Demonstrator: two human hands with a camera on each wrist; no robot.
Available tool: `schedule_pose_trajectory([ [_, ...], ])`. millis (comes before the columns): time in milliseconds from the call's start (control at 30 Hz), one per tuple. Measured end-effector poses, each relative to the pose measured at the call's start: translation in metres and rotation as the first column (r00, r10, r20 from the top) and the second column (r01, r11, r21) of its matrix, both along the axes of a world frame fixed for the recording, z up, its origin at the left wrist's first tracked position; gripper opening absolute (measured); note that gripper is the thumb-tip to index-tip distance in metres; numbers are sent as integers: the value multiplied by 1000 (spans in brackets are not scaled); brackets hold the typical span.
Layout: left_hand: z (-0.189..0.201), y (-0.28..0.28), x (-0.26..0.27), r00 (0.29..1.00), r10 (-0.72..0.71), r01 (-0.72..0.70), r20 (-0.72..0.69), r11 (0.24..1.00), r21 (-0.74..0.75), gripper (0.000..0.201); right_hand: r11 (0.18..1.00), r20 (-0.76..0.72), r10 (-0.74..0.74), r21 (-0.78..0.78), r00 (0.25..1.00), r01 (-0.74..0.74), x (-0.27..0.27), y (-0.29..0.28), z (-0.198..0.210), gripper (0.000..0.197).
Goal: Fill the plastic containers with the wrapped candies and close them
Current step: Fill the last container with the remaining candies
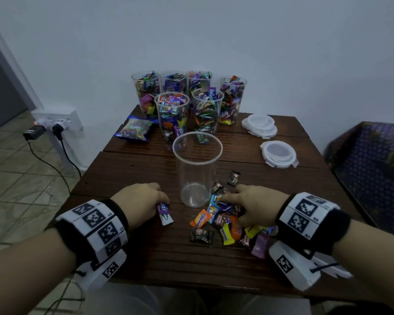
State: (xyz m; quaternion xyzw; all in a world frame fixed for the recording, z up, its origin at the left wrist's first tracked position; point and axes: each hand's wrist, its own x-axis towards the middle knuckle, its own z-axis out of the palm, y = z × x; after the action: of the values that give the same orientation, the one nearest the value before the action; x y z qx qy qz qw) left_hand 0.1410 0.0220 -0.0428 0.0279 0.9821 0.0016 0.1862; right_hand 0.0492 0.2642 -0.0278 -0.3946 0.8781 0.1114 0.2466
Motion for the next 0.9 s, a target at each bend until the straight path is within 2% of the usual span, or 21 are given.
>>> schedule_pose_trajectory([
  [200,4,0,-2,996,68,-66,-65,997,25,20,991,-30,4,-133,1000,-8,4,1,2,55],
  [367,10,0,-3,986,140,-131,-87,986,101,17,982,-35,-44,-184,998,37,0,0,3,47],
  [567,34,0,-4,954,209,-153,-215,956,252,17,937,-66,-119,-337,991,91,-10,5,11,32],
  [667,51,-4,-3,900,276,-167,-338,933,318,19,883,-121,-173,-458,977,100,-16,10,27,26],
  [733,61,-9,-2,837,337,-175,-431,911,373,22,829,-168,-219,-551,961,92,-18,13,44,23],
  [900,85,-14,-3,690,464,-142,-556,839,525,21,637,-195,-297,-770,935,42,-15,5,94,24],
])
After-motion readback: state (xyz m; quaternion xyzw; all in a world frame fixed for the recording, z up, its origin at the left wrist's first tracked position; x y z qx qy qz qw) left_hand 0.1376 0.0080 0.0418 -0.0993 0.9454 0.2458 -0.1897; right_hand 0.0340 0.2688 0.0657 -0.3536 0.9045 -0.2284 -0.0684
